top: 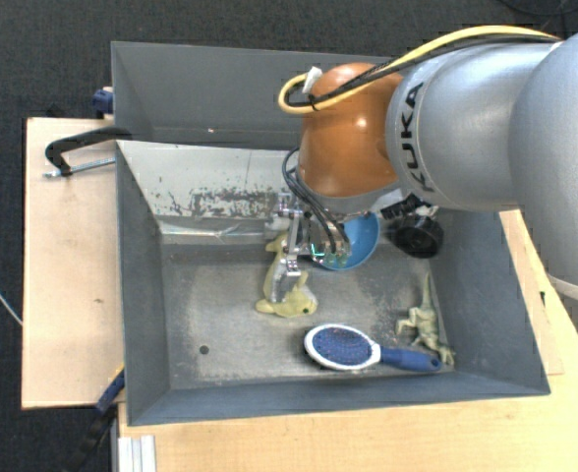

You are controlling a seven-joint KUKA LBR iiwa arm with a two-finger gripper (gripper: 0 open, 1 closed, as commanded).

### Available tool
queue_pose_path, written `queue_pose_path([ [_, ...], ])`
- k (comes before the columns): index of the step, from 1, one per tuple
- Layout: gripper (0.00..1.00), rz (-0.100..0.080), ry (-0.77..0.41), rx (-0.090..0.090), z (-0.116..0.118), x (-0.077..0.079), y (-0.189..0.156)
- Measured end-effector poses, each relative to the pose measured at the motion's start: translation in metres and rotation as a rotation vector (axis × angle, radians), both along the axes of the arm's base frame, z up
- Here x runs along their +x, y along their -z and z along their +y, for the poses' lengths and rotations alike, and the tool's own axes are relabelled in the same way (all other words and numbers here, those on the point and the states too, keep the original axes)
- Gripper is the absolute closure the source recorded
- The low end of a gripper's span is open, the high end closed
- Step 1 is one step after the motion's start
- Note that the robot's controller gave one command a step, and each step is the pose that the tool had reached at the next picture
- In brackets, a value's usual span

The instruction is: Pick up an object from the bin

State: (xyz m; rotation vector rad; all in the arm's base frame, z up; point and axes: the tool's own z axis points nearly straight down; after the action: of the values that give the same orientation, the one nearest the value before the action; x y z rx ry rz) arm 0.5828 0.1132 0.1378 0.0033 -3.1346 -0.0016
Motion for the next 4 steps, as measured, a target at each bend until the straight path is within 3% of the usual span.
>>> queue_pose_path([
  [1,0.00,-0.021,0.124,0.004,-0.059,-0.024,0.064],
  [2,0.00,-0.013,0.191,0.002,-0.050,-0.036,0.036],
  [3,0.00,-0.008,0.376,0.000,-0.054,-0.039,0.037],
  [4,0.00,-0.010,0.688,0.001,-0.050,-0.044,0.065],
])
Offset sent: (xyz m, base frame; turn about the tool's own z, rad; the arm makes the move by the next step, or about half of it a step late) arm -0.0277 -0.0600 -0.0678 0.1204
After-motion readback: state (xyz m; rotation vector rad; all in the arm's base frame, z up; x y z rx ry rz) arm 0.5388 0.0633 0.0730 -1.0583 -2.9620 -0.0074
